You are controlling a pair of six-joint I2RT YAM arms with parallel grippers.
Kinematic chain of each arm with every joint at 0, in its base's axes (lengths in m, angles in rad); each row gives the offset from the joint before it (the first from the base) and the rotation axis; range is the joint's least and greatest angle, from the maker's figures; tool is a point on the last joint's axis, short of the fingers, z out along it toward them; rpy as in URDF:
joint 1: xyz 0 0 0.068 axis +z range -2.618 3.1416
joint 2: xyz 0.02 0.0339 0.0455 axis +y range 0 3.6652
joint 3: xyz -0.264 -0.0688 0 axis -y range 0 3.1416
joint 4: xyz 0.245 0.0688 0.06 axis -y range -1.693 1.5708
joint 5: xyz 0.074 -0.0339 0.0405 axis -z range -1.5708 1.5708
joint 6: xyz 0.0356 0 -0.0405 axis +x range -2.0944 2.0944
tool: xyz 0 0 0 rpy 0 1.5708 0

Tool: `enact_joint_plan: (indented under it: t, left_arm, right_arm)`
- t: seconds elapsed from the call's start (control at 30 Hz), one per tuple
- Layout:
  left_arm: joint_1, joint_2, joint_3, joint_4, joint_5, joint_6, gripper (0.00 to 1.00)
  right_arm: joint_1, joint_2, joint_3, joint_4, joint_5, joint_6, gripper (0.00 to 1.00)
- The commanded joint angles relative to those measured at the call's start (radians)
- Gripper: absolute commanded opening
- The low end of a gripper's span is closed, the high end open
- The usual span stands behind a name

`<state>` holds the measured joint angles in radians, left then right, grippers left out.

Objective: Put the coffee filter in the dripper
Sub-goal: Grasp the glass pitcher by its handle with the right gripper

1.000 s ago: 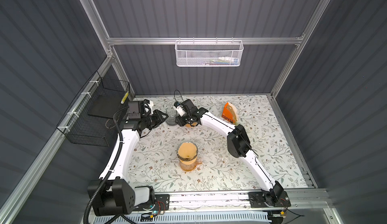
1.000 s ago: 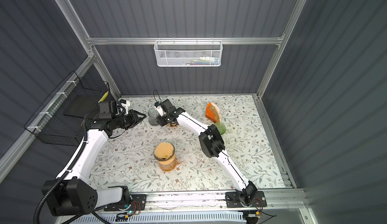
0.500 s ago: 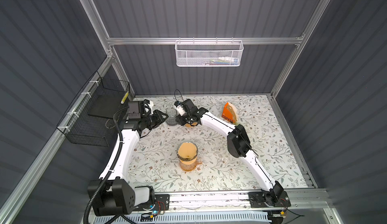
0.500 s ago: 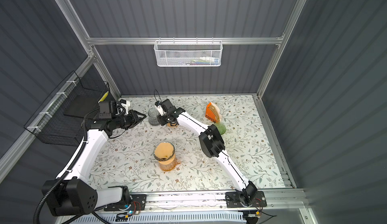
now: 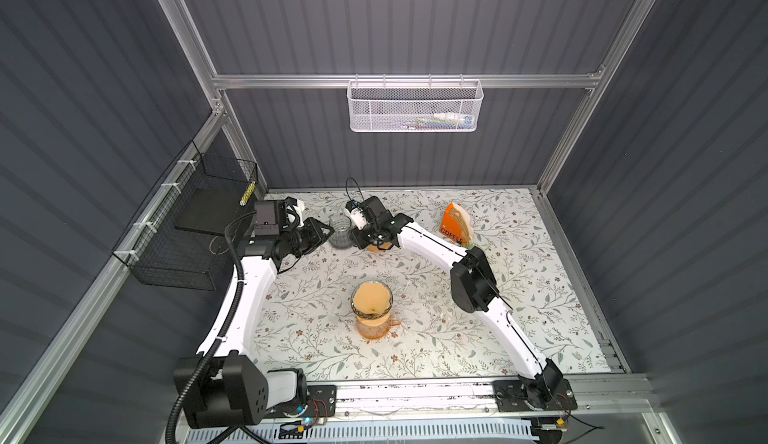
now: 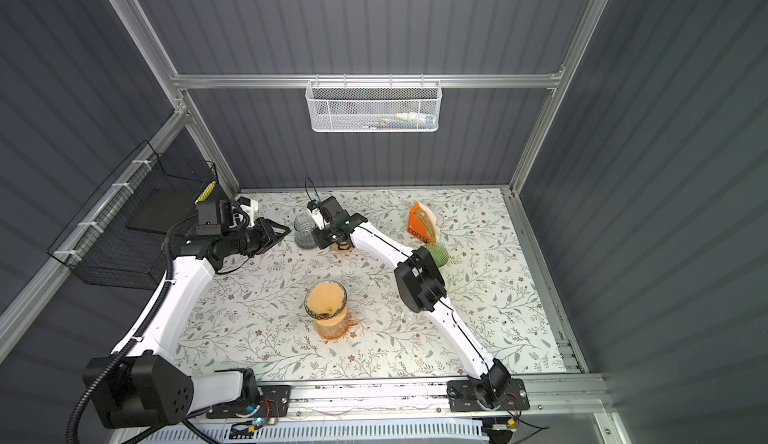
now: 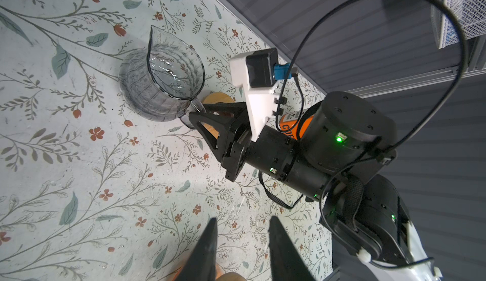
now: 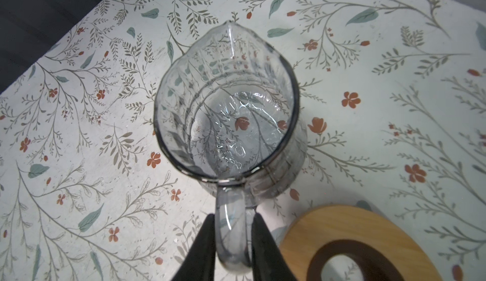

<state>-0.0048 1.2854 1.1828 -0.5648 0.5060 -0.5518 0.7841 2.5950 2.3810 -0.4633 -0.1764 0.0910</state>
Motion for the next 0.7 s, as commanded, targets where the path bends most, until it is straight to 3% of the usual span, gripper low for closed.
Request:
enact_joint_plan:
  t: [0.0, 0.47, 0.67]
  left_arm:
    - [0.009, -0.008, 0.004, -0.03, 0.011, 0.028, 0.34]
    - [0.009, -0.045, -0.002, -0.034, 0.003, 0.022, 0.34]
    - [0.009, -0.073, -0.004, -0.044, 0.0, 0.022, 0.34]
  right_arm:
    - [0.0, 0.027, 0.009, 0.009, 0.009, 0.001, 0.21]
    - [0.014, -0.033, -0.029, 0.02, 0.033, -0.028, 0.01]
    - [0.017, -0.121, -0.102, 0.058, 0.029, -0.019, 0.0]
